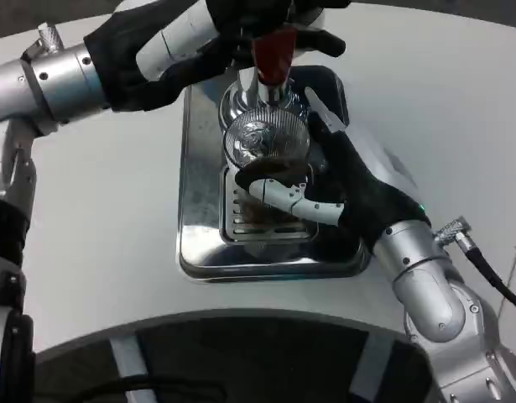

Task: Grasp the cup under the faucet to collect the drink, then remove the cup.

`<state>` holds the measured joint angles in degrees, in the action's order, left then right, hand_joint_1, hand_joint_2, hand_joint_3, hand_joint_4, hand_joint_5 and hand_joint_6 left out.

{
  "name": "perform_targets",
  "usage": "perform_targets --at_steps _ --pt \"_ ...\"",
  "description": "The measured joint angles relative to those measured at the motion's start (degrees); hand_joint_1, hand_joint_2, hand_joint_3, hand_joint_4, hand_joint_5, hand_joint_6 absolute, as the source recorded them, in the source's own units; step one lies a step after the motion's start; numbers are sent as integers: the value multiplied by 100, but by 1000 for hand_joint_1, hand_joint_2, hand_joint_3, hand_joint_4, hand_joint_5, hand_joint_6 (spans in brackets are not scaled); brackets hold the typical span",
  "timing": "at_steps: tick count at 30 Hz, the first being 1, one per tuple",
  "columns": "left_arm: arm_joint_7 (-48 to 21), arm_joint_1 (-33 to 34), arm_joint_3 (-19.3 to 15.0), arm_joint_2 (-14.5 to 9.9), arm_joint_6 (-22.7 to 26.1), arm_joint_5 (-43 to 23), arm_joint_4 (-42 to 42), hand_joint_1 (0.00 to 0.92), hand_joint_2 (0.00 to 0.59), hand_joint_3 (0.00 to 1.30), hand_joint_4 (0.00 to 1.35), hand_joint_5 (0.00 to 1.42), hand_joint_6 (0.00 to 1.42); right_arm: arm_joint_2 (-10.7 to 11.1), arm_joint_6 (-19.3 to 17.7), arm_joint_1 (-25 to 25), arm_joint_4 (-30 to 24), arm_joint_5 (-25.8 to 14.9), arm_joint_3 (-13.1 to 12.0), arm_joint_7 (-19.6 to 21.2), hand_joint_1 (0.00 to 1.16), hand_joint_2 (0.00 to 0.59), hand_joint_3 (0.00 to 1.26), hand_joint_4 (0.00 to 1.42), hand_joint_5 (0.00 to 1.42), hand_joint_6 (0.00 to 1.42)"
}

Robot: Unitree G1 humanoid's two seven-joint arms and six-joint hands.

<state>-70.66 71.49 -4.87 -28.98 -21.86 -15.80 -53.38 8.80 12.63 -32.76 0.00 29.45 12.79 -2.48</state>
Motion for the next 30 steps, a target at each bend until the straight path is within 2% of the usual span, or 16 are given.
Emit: perform_targets --at_steps 9,19,30 --pt "-112 -136 -154 0 872 -197 560 0 87 58 0 98 26 2 67 22 -102 17 18 0 441 188 0 0 0 0" --pt "-113 -207 -358 -49 1339 -421 1087 0 91 57 0 99 25 12 123 81 -220 26 36 -1 441 188 0 0 0 0" --pt "-49 -735 -599 -416 1804 -628 1715 0 93 76 15 140 51 -30 144 86 -235 27 90 0 441 188 0 0 0 0"
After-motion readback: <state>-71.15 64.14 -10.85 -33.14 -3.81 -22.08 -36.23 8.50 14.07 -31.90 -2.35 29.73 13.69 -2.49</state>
